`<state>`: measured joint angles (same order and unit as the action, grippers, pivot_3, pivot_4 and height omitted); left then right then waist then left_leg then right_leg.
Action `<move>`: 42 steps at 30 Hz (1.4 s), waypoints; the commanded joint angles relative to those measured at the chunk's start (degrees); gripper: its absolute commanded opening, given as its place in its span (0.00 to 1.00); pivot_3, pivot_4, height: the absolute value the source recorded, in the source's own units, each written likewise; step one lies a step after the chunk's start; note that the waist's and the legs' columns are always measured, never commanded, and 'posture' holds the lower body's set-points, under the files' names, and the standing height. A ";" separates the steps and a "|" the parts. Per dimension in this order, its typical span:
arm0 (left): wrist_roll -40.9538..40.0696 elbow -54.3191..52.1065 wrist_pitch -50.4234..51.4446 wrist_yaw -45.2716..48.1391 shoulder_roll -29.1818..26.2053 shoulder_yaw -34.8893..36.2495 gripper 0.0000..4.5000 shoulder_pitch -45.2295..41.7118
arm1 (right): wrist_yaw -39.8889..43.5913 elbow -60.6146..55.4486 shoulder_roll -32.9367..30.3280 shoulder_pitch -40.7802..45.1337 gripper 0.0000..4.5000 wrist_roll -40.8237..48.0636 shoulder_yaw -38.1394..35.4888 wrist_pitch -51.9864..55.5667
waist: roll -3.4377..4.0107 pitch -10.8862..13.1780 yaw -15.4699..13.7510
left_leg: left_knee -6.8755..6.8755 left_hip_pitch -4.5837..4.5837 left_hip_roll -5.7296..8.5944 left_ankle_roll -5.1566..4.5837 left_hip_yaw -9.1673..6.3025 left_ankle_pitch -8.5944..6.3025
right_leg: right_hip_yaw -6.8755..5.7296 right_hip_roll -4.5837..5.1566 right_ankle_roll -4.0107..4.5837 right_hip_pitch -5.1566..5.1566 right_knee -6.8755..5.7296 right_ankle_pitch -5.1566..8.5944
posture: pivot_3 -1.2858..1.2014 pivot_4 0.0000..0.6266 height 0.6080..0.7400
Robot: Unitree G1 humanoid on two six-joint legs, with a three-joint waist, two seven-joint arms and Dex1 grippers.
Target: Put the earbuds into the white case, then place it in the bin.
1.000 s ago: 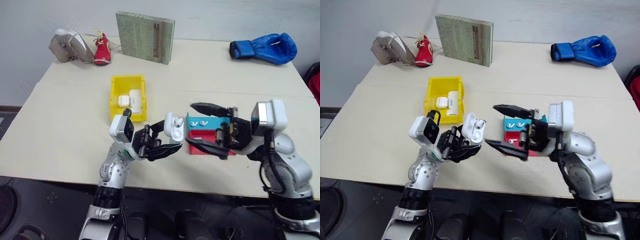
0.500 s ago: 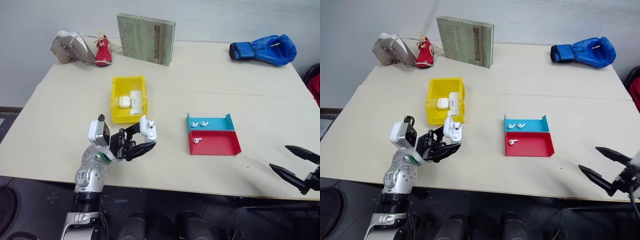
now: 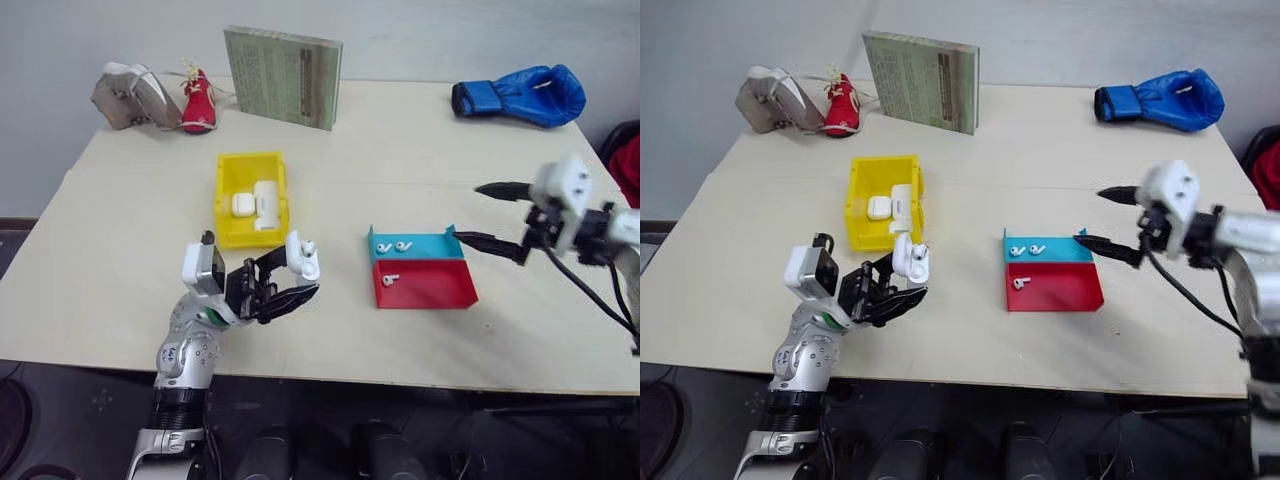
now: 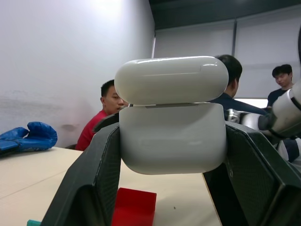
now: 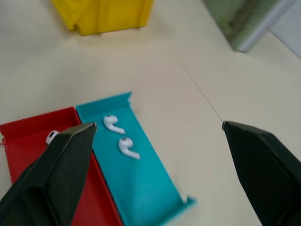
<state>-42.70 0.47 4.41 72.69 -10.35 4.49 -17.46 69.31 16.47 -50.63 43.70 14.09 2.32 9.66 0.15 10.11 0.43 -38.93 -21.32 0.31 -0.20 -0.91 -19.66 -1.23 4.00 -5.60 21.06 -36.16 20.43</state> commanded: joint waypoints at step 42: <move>0.69 -6.90 -2.63 -5.79 -2.10 -0.10 0.62 3.72 | 6.29 56.47 21.33 31.21 0.53 -36.67 22.03 -30.61 | 0.01 0.01 1.33 | -0.16 -0.21 0.05 0.05 -0.03 -0.01 | -0.05 0.12 0.01 0.50 -0.84 0.00 | 0.52 0.24 1.00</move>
<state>-41.05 -4.18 2.31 66.90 -12.15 3.65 -13.21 75.11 72.32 -29.68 75.16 -21.68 24.30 -21.31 0.16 10.12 1.76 -39.09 -21.54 0.36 -0.15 -0.94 -19.67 -1.28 4.12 -5.59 21.56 -37.01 20.43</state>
